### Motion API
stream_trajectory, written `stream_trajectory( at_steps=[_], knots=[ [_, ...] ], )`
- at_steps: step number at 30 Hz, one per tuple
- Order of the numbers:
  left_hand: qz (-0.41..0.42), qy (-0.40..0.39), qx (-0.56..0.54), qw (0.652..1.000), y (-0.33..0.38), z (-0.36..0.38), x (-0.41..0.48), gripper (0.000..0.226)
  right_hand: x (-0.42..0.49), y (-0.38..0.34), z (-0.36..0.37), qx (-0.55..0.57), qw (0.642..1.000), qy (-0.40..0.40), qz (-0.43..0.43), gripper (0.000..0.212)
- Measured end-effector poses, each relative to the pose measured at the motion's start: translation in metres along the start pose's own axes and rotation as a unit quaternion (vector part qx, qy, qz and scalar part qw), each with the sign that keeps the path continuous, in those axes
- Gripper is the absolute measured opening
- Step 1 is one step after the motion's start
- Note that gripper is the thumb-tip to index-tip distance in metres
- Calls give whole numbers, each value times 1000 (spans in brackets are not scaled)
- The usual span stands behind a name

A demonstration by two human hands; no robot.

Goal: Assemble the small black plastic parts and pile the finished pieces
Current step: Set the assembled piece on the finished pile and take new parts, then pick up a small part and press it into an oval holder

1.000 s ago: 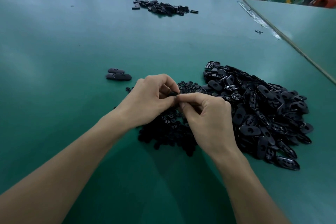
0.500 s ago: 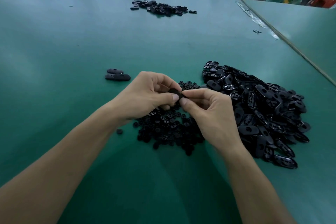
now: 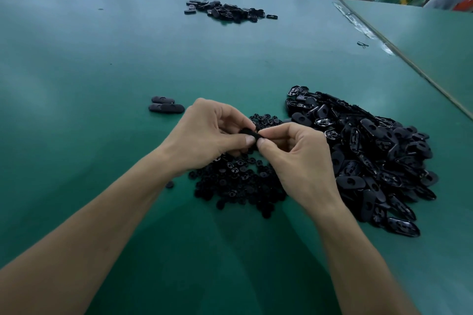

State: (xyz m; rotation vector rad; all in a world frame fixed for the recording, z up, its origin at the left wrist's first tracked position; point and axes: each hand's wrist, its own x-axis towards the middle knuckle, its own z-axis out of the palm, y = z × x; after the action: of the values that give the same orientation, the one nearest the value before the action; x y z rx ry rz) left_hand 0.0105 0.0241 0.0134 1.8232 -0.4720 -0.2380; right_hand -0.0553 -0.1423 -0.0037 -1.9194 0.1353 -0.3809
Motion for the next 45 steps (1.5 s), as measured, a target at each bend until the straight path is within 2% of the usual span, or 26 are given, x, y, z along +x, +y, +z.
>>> stream_trajectory(
  at_steps=[10, 19, 29, 35, 37, 40, 43, 45],
  knots=[
    [7, -15, -1, 1000, 5, -6, -1, 14, 1, -1, -3, 45, 998, -32, -5, 13],
    [-6, -36, -12, 999, 4, -8, -1, 12, 0, -2, -5, 26, 998, -59, -9, 16],
    [34, -20, 25, 999, 3, -4, -1, 18, 0, -5, -3, 10, 1000, -14, -6, 13],
    [15, -6, 33, 999, 3, -7, 1, 15, -1, -7, -4, -5, 1000, -26, -16, 13],
    [14, 13, 62, 998, 1, -7, 3, 16, 0, -8, -3, -42, 999, -15, -23, 16],
    [4, 78, 75, 994, -7, -15, 7, 16, 12, -11, -8, -190, 980, 34, -52, 24],
    [-6, 165, 94, 982, -19, -33, 14, 16, 34, -9, -18, -383, 923, 31, -38, 33],
    [-13, 220, 125, 967, -29, -46, 18, 16, 47, -7, -23, -473, 881, 10, -7, 35]
  ],
)
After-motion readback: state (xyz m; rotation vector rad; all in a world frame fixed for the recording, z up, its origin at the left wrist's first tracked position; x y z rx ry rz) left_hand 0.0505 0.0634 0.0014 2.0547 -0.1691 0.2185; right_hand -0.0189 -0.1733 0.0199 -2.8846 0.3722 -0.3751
